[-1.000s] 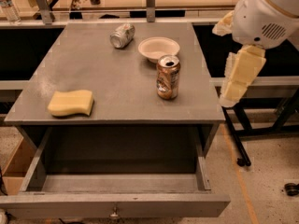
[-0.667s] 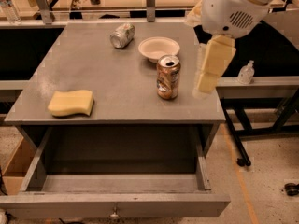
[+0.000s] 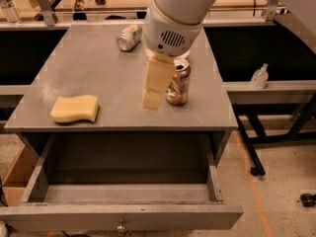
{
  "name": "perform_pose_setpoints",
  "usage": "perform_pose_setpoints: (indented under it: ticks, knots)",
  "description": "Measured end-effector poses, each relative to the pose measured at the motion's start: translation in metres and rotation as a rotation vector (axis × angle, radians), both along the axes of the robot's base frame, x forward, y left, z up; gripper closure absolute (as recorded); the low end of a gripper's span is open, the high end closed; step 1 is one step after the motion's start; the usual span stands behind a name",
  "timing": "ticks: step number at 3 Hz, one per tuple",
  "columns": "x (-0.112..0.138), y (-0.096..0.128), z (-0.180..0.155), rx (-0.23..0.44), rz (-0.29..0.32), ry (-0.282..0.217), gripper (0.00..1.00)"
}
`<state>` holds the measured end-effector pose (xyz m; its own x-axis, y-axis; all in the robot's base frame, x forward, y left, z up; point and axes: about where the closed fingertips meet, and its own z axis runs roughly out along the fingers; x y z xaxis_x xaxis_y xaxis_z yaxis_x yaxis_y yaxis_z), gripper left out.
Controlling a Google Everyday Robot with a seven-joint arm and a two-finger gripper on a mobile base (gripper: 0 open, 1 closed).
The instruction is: Place sponge into top drawer
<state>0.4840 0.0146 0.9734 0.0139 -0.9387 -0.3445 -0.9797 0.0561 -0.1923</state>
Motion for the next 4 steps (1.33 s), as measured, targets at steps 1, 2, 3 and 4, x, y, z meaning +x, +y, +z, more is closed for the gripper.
perform_pose_setpoints:
  ticks: [1,2,3,4]
  knots:
    - [0.000,0.002,-0.001,0.010,0.001,0.003,0.00]
    - [0.020,0.032,-0.020,0.000,0.027,0.033,0.00]
    - [0.046,0.065,-0.041,-0.016,0.030,0.055,0.00]
    - [0.062,0.089,-0.056,-0.046,-0.006,0.055,0.00]
